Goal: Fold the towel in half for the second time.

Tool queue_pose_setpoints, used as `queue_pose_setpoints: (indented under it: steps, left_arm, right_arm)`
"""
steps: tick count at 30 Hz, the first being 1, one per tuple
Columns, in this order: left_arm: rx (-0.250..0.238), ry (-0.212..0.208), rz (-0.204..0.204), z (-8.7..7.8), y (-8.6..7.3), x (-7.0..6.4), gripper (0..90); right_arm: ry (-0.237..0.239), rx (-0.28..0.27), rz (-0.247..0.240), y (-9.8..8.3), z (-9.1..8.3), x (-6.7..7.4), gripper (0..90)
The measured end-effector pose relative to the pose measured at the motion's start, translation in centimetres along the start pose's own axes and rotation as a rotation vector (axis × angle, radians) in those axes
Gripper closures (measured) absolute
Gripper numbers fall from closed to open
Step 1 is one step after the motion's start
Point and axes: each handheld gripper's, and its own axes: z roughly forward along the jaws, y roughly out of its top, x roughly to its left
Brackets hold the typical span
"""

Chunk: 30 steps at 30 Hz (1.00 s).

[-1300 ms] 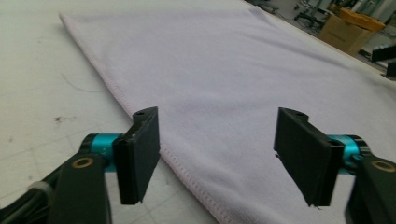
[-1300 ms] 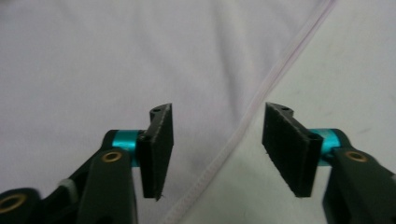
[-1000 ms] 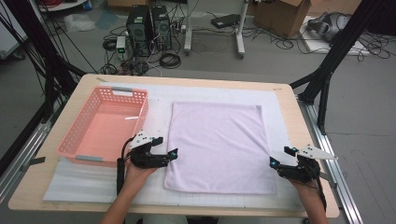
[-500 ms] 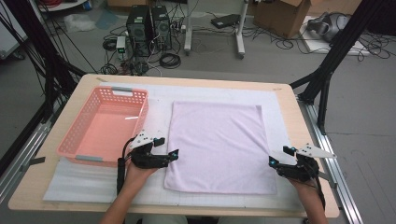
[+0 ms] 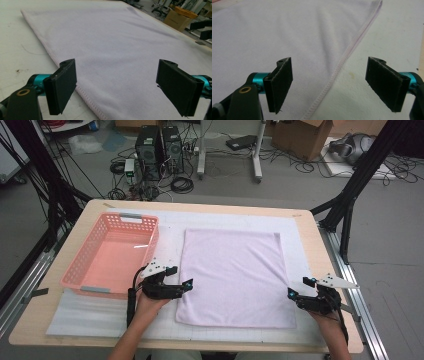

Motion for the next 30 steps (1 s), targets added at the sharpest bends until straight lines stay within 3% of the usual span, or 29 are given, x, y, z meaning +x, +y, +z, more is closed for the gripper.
queue_pose_setpoints:
  steps: [3, 5, 8, 12, 13, 19, 25, 28, 30]
  left_arm:
    - [0.002, -0.001, 0.017, 0.4, 0.4, 0.2, 19.0]
    - [-0.016, -0.017, 0.010, 0.7, 0.5, 0.5, 19.0]
    - [-0.046, 0.006, -0.008, 1.3, 0.5, 0.7, 19.1]
    - [-0.009, 0.042, -0.025, 2.2, 0.2, 1.5, 20.7]
    - [0.003, 0.043, -0.048, 2.3, 0.3, 1.7, 20.8]
    - [0.013, 0.043, -0.051, 3.3, 2.2, 2.6, 21.2]
    - [0.066, 0.084, -0.064, 5.7, 3.4, 3.5, 22.5]
    - [0.083, 0.090, -0.116, 6.7, 3.7, 4.6, 22.5]
    - [0.099, 0.109, -0.117, 7.3, 3.9, 5.2, 23.2]
  right_arm:
    - [0.002, 0.002, 0.002, 0.1, 0.2, -0.2, 20.7]
    - [0.000, 0.002, 0.005, 0.2, 0.3, -0.3, 20.7]
    - [0.002, 0.003, 0.007, 0.3, 0.4, -0.5, 20.7]
    - [0.002, 0.004, 0.025, 0.6, 0.8, -0.7, 20.7]
    - [0.000, 0.001, 0.022, 0.7, 0.9, -0.8, 20.7]
    - [0.005, 0.015, 0.043, 1.2, 1.9, -1.0, 20.8]
    - [0.004, 0.002, 0.077, 2.0, 2.5, -1.6, 20.8]
    - [0.008, 0.019, 0.098, 2.3, 3.1, -2.2, 20.7]
    - [-0.009, 0.025, 0.116, 2.5, 3.7, -2.6, 20.7]
